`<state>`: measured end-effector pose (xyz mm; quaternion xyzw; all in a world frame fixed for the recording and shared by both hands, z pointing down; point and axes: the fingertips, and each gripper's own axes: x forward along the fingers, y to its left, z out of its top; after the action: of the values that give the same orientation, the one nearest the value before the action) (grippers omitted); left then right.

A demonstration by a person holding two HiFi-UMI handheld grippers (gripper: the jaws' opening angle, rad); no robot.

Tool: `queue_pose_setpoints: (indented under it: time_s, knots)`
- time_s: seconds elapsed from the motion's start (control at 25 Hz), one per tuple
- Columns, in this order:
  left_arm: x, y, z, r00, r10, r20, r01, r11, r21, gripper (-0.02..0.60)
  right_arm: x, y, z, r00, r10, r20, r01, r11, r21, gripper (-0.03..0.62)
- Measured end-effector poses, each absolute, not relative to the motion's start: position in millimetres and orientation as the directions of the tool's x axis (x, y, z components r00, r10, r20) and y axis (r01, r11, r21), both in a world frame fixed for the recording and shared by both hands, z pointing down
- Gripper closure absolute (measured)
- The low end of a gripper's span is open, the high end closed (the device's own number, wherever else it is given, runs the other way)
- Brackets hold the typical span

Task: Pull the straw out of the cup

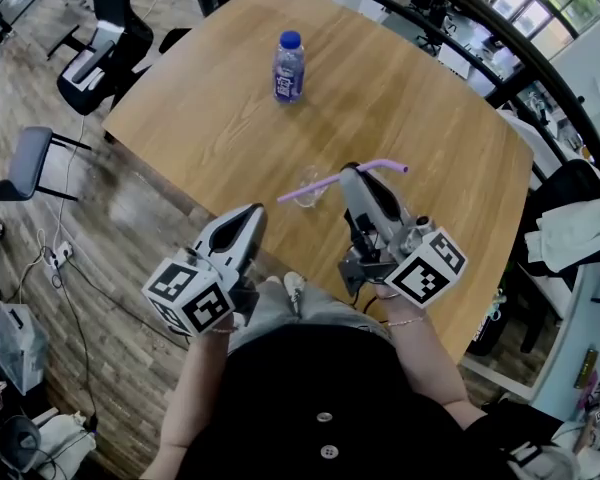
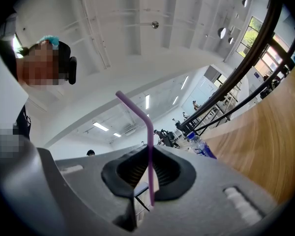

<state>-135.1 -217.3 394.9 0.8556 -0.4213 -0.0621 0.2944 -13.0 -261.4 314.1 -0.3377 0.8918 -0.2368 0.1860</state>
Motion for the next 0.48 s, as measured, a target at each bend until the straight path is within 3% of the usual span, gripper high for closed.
queue_pose_setpoints:
  time_s: [0.48]
  knots:
    - [-136.4,-219.8,393.4,0.631,-0.763,0.138,-0.677,-0.456,0.578,0.566,-15.5,-263.3,316.6,-0.71,-0.685,-0.163,-0.515,0.664,-0.543,0.569]
